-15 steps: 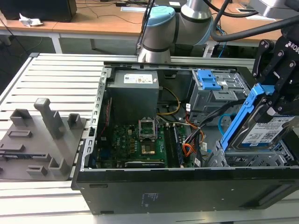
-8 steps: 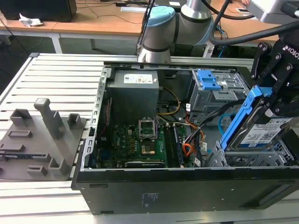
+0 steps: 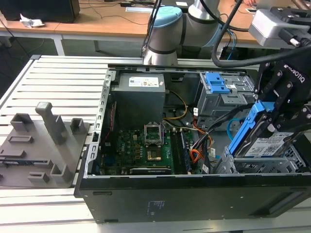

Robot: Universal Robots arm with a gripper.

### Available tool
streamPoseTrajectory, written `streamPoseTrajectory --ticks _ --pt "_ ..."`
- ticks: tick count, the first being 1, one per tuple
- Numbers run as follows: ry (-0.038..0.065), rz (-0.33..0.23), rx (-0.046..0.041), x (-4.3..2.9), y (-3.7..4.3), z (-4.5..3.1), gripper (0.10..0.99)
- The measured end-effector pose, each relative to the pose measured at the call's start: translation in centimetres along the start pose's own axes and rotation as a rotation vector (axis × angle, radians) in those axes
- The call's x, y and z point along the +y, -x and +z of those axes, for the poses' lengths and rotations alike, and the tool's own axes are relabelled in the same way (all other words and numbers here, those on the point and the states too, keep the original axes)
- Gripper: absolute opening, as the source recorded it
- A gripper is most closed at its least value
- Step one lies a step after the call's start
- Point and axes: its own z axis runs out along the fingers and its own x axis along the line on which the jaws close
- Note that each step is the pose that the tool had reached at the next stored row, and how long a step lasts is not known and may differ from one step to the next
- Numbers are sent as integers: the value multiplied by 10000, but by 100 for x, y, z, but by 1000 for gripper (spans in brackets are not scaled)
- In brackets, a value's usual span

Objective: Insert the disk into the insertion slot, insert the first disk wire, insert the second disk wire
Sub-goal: 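Insert the disk into the insertion slot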

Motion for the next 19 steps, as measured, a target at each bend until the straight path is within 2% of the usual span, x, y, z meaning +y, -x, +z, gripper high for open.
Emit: streamPoseTrajectory --ticks 8,14,15,16,19 --pt "17 1 3 -9 1 210 369" --pt "20 1 2 -10 0 226 369" --pt "17 0 0 -10 0 226 376" --pt "16 1 3 -10 0 226 439" --pt "17 0 1 -11 0 229 439"
